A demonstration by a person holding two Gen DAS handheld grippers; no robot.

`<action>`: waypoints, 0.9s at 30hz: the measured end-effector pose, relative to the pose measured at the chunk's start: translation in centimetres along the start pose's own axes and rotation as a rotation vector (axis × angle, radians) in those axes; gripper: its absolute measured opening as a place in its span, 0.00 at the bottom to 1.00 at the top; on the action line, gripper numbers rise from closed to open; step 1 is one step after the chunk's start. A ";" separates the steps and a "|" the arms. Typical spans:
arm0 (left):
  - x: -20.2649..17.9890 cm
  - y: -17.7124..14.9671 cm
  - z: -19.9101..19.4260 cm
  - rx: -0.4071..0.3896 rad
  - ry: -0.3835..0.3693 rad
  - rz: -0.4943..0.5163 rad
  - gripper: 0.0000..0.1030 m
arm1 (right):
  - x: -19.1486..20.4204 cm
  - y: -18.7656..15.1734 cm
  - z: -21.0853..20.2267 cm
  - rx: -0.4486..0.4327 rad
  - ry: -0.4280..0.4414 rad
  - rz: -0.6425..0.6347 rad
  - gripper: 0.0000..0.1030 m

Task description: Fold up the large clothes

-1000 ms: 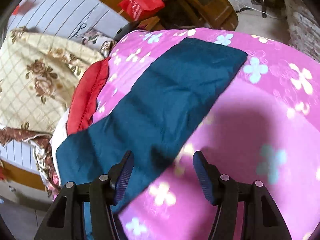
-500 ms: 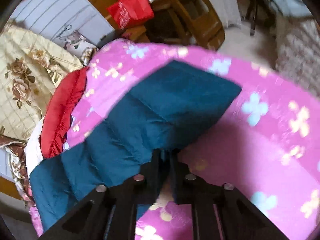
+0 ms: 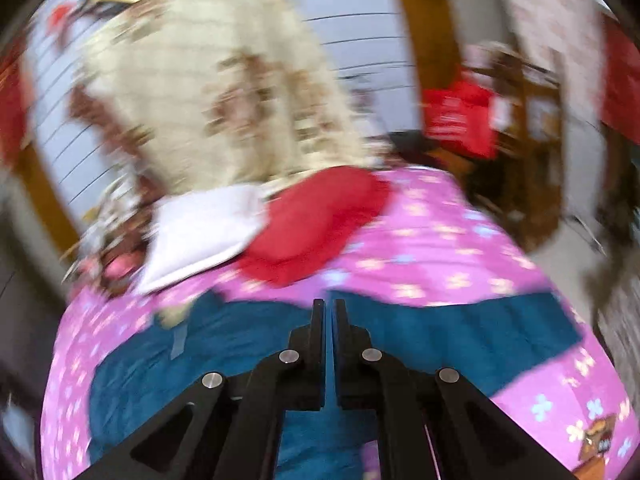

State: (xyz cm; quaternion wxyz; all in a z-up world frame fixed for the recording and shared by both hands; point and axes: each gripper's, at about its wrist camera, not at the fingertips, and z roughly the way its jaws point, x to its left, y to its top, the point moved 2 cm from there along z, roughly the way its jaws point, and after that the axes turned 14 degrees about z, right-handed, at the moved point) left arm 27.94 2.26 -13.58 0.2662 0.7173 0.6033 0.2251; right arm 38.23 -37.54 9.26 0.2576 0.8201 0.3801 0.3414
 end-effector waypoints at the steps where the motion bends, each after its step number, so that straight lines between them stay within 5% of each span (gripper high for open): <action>1: 0.1 -0.1 -0.2 0.001 -0.003 0.003 0.59 | 1.6 -0.9 0.0 0.024 0.015 -0.027 0.03; 4: 0.3 -0.3 -0.8 -0.004 0.001 0.024 0.59 | 2.5 -2.3 0.7 0.098 0.040 0.010 0.03; 8: 0.7 -0.4 -1.8 -0.034 0.018 0.047 0.59 | -2.0 -3.6 2.0 0.132 -0.009 0.125 0.09; 9: 0.8 -0.4 -1.8 -0.033 0.014 0.044 0.59 | -3.5 -3.8 2.2 0.128 -0.024 0.151 0.15; 11: 1.1 -0.4 -1.8 -0.023 -0.003 0.029 0.59 | -7.6 -4.1 2.5 0.123 -0.043 0.234 0.48; 12: 1.2 -0.3 -1.7 -0.021 -0.010 0.020 0.59 | -9.8 -4.1 2.6 0.110 -0.052 0.282 0.52; 20: 0.4 0.1 -0.6 -0.010 -0.013 0.020 0.59 | -26.2 -5.0 5.8 0.133 -0.124 0.633 0.54; 27: -1.1 1.0 0.2 -0.024 -0.030 0.039 0.59 | -31.0 -5.2 9.9 0.150 -0.092 0.728 0.54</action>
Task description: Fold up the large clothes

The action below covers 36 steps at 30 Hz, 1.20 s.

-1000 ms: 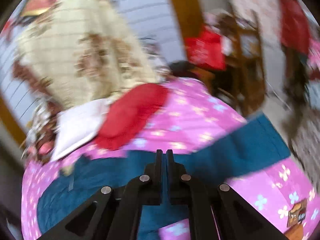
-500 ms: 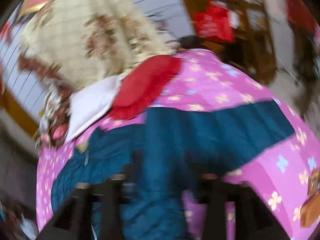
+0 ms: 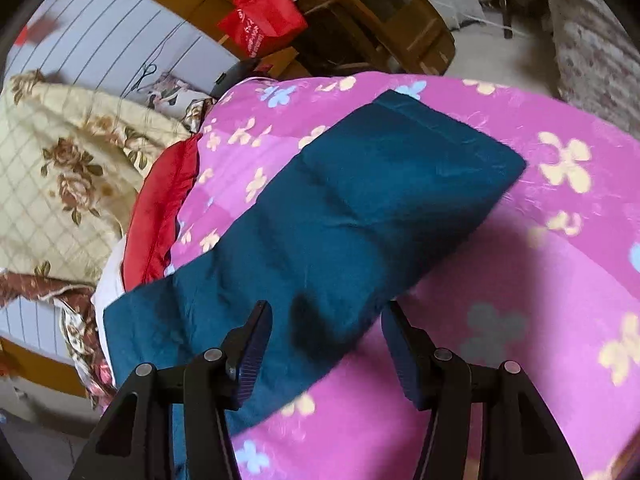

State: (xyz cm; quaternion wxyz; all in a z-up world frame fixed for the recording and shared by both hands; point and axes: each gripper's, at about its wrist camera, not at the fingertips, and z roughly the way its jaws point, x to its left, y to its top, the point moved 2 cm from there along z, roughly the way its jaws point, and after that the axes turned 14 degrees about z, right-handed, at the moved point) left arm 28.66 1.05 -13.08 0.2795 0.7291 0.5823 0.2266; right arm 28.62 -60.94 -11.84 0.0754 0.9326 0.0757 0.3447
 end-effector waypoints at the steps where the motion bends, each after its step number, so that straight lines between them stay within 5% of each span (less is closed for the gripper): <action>1: -0.2 0.0 0.1 -0.002 0.003 0.013 0.59 | 0.1 0.2 0.5 0.001 0.005 0.003 0.54; 5: -0.8 0.0 0.5 0.001 0.003 0.042 0.59 | 1.1 0.7 2.0 -0.019 0.001 -0.027 0.50; 6: -0.8 0.0 0.6 0.004 0.003 0.046 0.59 | 1.4 0.8 2.3 -0.029 -0.015 -0.042 0.43; 7: -0.9 -0.1 0.8 0.009 0.004 0.048 0.59 | 1.5 1.0 2.5 -0.037 -0.040 -0.054 0.20; 8: -0.8 -0.1 0.9 0.013 0.003 0.046 0.59 | 1.7 1.1 2.7 -0.037 -0.061 -0.066 0.10; 13: -0.5 -0.3 1.1 0.026 -0.001 0.024 0.59 | 4.4 0.3 0.4 -0.115 -0.118 -0.175 0.05; 19: -0.2 -0.3 0.4 0.017 0.007 0.015 0.59 | 13.2 -3.7 -5.2 -0.191 -0.084 -0.419 0.04; 27: 2.0 0.1 -1.8 -0.034 0.012 -0.040 0.59 | 25.7 -18.7 -9.3 -0.109 0.086 -0.762 0.04; 36: 5.7 -0.1 -3.4 -0.060 0.056 -0.108 0.59 | 27.3 -40.7 -2.6 0.230 0.131 -1.012 0.04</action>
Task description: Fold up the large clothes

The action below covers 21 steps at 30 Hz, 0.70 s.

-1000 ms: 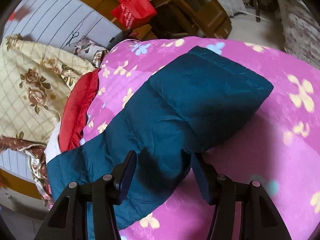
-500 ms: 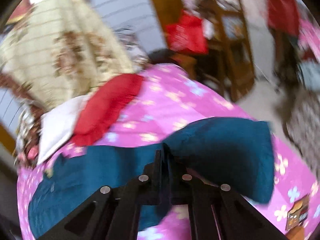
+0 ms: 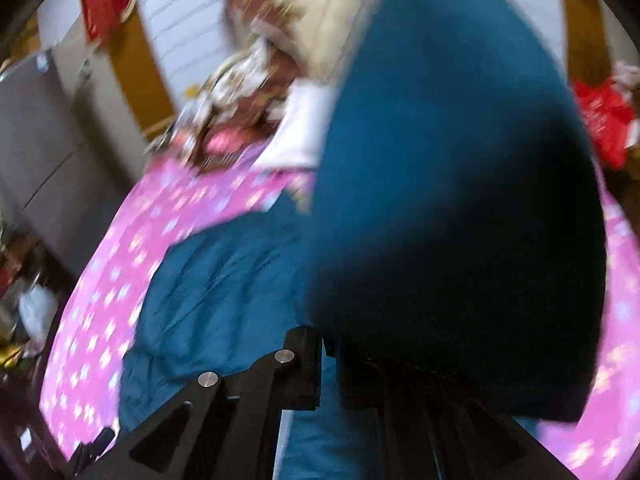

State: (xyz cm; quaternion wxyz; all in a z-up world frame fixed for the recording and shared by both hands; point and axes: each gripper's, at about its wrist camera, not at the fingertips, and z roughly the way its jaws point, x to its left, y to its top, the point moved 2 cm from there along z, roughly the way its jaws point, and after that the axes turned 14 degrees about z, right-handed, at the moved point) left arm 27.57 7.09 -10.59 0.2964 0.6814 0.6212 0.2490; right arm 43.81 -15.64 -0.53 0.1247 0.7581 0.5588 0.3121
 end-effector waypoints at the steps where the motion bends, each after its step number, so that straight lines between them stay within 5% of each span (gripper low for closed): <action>1: 0.4 0.0 -0.1 0.001 0.003 -0.009 0.59 | 0.6 -1.0 1.3 0.032 0.005 -0.005 0.04; 6: 2.1 -0.1 -0.2 0.013 0.005 -0.046 0.59 | 2.6 -5.6 6.0 0.181 0.011 -0.012 0.08; 12: 2.6 -0.1 -0.6 0.005 0.006 -0.060 0.59 | -1.7 -7.5 3.7 0.185 0.094 0.113 0.24; 14: 2.2 -0.1 -0.7 0.006 -0.010 -0.059 0.59 | -3.8 -7.7 2.0 0.162 0.103 0.145 0.49; 17: 1.3 -0.1 -1.1 -0.007 -0.039 -0.041 0.59 | -7.2 -8.6 -1.1 0.081 0.119 0.197 0.63; 21: -0.2 0.4 -1.5 -0.029 -0.056 -0.014 0.59 | -11.8 -10.3 -3.4 0.048 0.145 0.270 0.64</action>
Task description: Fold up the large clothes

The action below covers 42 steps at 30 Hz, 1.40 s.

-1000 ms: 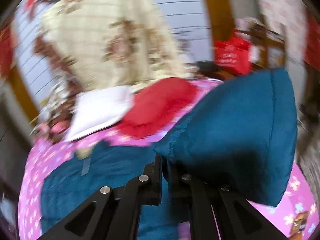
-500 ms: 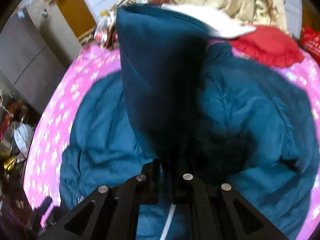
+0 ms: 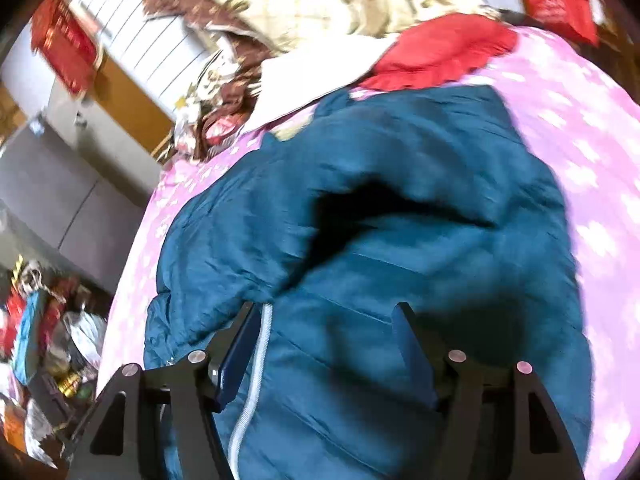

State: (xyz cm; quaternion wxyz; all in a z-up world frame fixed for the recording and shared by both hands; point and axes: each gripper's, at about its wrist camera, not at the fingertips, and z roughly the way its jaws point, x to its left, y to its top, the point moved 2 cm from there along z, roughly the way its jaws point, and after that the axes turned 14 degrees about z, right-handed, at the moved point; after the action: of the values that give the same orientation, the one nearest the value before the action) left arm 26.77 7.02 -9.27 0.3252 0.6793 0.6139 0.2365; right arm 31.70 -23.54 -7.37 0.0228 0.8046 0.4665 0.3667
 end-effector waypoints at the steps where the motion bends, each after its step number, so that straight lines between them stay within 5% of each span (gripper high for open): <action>1: -0.4 0.3 0.2 0.011 -0.019 -0.004 0.59 | -1.0 -0.3 -0.6 -0.011 -0.003 -0.001 0.64; 6: -2.7 2.8 1.7 0.052 -0.138 -0.025 0.68 | -3.9 -1.4 -2.9 -0.077 -0.023 -0.057 0.64; 15: -5.7 5.6 11.1 0.233 -0.113 -0.019 0.68 | -8.3 -3.8 -7.4 -0.172 0.023 -0.140 0.64; 19: -7.3 6.2 12.7 0.249 -0.083 0.019 0.68 | -10.7 -2.8 -7.2 -0.191 0.048 -0.070 0.64; 20: -7.6 6.2 12.8 0.261 -0.072 0.045 0.57 | -11.4 -2.5 -7.0 -0.176 0.070 -0.035 0.64; 21: -8.2 6.4 12.7 0.276 -0.039 0.093 0.32 | -11.9 -2.4 -7.0 -0.169 0.085 -0.012 0.64; 24: -9.6 7.2 12.2 0.288 0.027 0.175 0.15 | -13.1 -2.0 -6.9 -0.156 0.091 0.024 0.64; 32: -7.3 13.1 10.1 0.194 0.193 0.119 0.10 | -16.0 -0.9 -8.0 -0.166 0.112 0.102 0.64; 42: -1.9 15.9 15.0 0.236 0.414 0.069 0.07 | -17.6 -0.1 -7.5 -0.138 0.127 0.169 0.64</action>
State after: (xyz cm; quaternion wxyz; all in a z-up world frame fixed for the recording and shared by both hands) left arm 48.11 2.36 -7.62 0.1024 0.6701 0.6674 0.3083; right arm 21.85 -39.29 -11.90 0.0176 0.8127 0.3714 0.4486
